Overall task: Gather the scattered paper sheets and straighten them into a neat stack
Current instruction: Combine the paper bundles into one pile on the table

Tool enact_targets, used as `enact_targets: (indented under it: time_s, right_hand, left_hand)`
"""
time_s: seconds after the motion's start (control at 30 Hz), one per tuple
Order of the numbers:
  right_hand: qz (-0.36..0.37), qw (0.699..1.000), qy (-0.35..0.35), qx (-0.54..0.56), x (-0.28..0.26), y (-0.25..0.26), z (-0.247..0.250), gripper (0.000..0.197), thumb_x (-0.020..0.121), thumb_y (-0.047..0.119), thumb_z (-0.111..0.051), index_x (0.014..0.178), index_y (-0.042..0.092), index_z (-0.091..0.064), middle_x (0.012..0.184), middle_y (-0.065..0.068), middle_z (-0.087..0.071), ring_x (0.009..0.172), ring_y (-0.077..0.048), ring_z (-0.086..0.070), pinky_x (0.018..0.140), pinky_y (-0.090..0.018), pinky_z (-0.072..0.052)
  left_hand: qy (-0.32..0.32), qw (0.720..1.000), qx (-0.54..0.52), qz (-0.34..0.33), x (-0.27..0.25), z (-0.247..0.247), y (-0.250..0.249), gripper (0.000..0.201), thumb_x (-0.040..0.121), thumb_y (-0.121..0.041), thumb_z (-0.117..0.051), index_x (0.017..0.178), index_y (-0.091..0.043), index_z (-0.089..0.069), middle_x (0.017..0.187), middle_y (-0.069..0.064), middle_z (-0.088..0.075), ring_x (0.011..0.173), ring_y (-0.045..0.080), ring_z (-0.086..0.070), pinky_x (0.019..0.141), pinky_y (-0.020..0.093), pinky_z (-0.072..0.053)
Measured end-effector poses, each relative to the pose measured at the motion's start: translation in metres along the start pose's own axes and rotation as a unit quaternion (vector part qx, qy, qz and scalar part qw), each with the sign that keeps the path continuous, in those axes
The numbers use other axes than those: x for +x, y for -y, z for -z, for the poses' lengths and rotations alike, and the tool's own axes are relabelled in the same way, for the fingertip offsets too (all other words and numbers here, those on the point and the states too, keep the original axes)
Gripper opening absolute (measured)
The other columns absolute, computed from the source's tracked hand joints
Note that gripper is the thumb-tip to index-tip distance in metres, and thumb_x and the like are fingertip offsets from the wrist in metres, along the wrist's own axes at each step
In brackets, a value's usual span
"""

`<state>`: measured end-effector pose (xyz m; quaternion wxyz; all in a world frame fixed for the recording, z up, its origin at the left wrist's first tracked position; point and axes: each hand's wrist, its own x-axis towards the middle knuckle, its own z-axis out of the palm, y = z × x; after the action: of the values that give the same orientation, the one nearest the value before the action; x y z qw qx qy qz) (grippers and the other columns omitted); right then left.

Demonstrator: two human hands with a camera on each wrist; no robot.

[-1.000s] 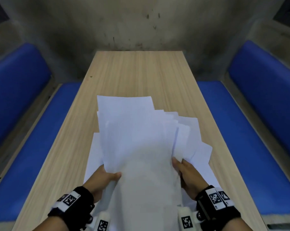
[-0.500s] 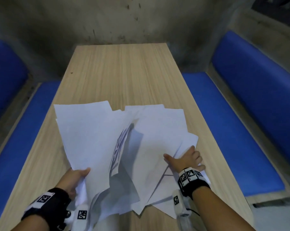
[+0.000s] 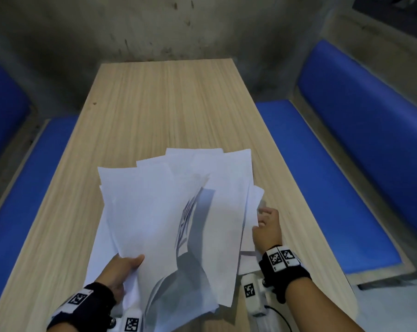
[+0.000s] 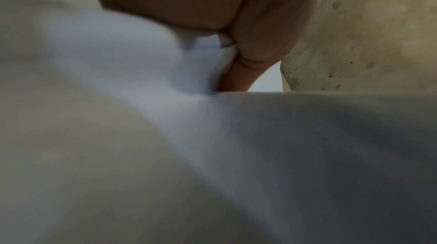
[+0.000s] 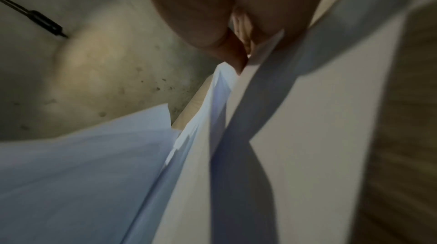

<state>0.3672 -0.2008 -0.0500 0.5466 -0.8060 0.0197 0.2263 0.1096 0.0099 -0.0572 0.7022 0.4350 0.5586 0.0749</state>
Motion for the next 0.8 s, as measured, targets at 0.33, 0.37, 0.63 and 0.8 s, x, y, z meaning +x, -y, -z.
enact_targets:
  time_s: [0.33, 0.37, 0.63, 0.8]
  right_hand:
    - [-0.074, 0.988, 0.116, -0.065, 0.014, 0.001, -0.012, 0.021, 0.068, 0.002, -0.071, 0.088, 0.007, -0.068, 0.099, -0.015, -0.071, 0.091, -0.031, -0.067, 0.083, -0.038, -0.053]
    - [-0.052, 0.983, 0.121, -0.126, 0.015, 0.006, -0.009, 0.019, 0.071, 0.002, -0.066, 0.090, 0.004, -0.068, 0.097, -0.015, -0.069, 0.093, -0.031, -0.065, 0.079, -0.033, -0.050]
    - [-0.001, 0.979, 0.127, -0.161, 0.029, 0.027, 0.026, 0.027, 0.084, 0.001, -0.051, 0.105, 0.015, -0.062, 0.098, -0.012, -0.063, 0.082, -0.028, -0.059, 0.057, -0.022, -0.041]
    - [0.057, 0.979, 0.106, -0.166, 0.034, 0.033, 0.021, 0.036, 0.090, 0.005, -0.050, 0.125, 0.004, -0.058, 0.114, -0.014, -0.065, 0.094, -0.025, -0.058, 0.082, -0.029, -0.042]
  left_hand:
    - [0.027, 1.000, 0.012, 0.008, -0.017, -0.011, -0.002, 0.022, 0.090, 0.005, -0.054, 0.109, 0.003, -0.063, 0.086, 0.014, -0.076, 0.090, 0.032, -0.066, 0.070, 0.034, -0.049]
    - [0.014, 1.000, 0.007, 0.003, -0.019, -0.010, -0.004, 0.023, 0.089, 0.004, -0.054, 0.111, 0.003, -0.062, 0.093, 0.016, -0.074, 0.093, 0.032, -0.065, 0.074, 0.035, -0.050]
    - [-0.084, 0.994, -0.069, 0.028, -0.007, 0.043, -0.008, 0.034, 0.087, -0.001, -0.055, 0.118, 0.012, -0.057, 0.118, 0.029, -0.062, 0.112, 0.037, -0.056, 0.108, 0.050, -0.036]
    - [-0.071, 0.997, -0.025, 0.024, -0.018, 0.037, -0.011, 0.012, 0.090, -0.003, -0.058, 0.079, -0.003, -0.061, 0.096, 0.006, -0.062, 0.081, 0.022, -0.054, 0.091, 0.030, -0.031]
